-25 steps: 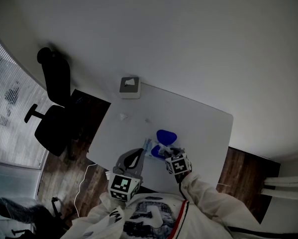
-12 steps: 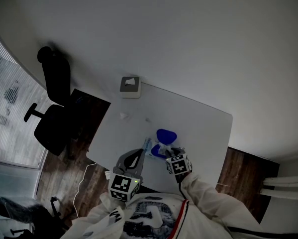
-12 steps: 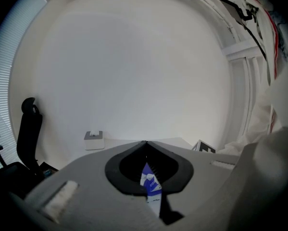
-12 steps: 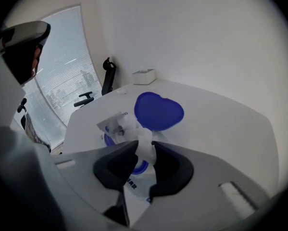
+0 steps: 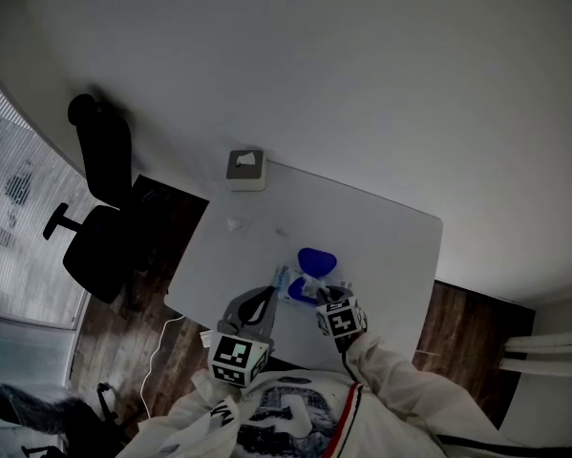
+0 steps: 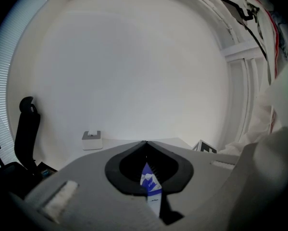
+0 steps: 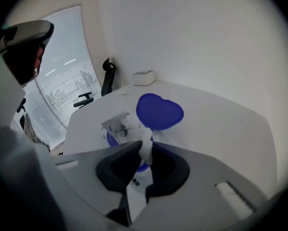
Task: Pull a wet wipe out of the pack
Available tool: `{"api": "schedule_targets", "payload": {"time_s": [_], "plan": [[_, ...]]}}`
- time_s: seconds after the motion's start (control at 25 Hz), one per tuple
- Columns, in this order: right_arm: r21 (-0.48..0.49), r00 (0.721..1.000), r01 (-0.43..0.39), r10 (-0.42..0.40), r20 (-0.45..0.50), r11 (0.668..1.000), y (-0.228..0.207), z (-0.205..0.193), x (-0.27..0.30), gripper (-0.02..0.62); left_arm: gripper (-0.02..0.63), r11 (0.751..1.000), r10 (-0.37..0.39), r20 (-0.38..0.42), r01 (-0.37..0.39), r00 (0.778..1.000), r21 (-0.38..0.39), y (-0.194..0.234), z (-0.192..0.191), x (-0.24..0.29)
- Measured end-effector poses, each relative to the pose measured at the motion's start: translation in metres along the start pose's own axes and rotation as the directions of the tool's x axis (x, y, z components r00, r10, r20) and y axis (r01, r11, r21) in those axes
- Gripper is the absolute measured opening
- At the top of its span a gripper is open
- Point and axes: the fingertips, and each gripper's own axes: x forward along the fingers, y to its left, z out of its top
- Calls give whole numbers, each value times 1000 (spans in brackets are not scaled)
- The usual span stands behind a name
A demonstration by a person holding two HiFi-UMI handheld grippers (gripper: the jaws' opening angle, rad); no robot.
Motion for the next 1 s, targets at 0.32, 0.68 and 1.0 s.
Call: {"api": "schedule_targets", "payload": {"time_s": [0.32, 0.68, 1.0], "plan": [[8, 1000, 17, -17, 9, 1000, -6, -3, -1, 29, 5, 1000, -17, 2, 17, 1000, 3, -1, 1, 3], [23, 1000, 25, -25, 13, 999, -9, -7, -4, 23, 5, 999, -44, -5, 44, 999, 1, -4, 1, 9], [58, 999, 28, -30, 30, 998, -9, -4, -15, 23, 5, 998, -68, -10, 68, 998, 11, -6, 1, 14]]}}
